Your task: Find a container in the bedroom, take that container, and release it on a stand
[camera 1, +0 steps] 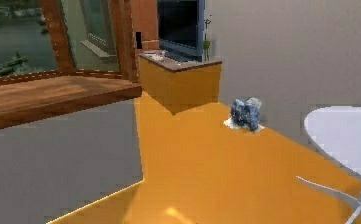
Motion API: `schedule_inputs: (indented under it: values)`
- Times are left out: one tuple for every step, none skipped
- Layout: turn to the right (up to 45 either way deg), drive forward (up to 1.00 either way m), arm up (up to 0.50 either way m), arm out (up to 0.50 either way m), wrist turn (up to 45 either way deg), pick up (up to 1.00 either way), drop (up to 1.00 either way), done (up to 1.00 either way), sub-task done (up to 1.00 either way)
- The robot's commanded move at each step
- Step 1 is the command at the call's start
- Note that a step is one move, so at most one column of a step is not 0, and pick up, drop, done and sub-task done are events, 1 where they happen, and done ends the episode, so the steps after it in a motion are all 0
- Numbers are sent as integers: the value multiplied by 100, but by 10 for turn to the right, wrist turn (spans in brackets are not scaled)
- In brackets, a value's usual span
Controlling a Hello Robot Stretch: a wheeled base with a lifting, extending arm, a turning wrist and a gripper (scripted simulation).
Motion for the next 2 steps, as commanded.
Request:
schedule_inputs:
  values:
    - [0,90,0,0,0,0,0,0,0]
    - [-30,0,0,0,0,0,0,0,0]
